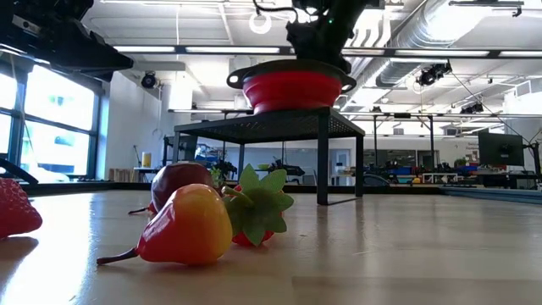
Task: Pick & Place Fruit
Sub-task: Put the sliced kiwi into the strainer bowl on the shelf, then put the pear into the strainer bowl on the shelf
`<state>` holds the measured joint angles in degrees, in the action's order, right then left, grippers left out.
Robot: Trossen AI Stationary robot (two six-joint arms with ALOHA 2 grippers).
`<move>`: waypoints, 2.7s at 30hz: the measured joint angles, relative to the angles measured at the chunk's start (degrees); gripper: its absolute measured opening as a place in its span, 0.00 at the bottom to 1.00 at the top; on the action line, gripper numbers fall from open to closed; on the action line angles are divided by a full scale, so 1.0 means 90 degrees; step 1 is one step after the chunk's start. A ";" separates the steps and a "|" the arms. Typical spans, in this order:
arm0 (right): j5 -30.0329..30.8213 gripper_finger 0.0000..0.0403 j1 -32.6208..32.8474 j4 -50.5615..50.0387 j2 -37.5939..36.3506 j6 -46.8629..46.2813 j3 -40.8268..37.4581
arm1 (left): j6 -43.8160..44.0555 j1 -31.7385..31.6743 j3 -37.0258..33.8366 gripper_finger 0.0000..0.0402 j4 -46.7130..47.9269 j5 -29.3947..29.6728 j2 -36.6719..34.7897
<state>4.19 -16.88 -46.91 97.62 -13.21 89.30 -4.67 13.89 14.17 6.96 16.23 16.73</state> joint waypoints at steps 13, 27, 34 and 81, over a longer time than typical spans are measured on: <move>0.0017 0.60 0.0006 0.0051 0.0142 0.0330 0.0000 | 0.0000 -0.0001 0.0000 0.03 0.0005 -0.0002 0.0002; 0.0022 0.67 0.0018 0.0138 -0.0219 0.0330 0.0000 | 0.0000 -0.0002 0.0000 0.03 0.0005 -0.0002 0.0002; 0.0021 0.63 0.0111 0.0185 -0.0853 0.0250 0.0000 | 0.0000 -0.0002 0.0000 0.03 0.0005 -0.0005 0.0002; 0.0674 0.08 0.3213 -0.0134 -0.1262 -0.0356 -0.0451 | 0.0000 -0.0001 0.0000 0.03 0.0000 -0.0002 0.0002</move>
<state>10.25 12.04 -48.12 86.26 -16.42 85.24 -4.67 13.88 14.17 6.96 16.21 16.75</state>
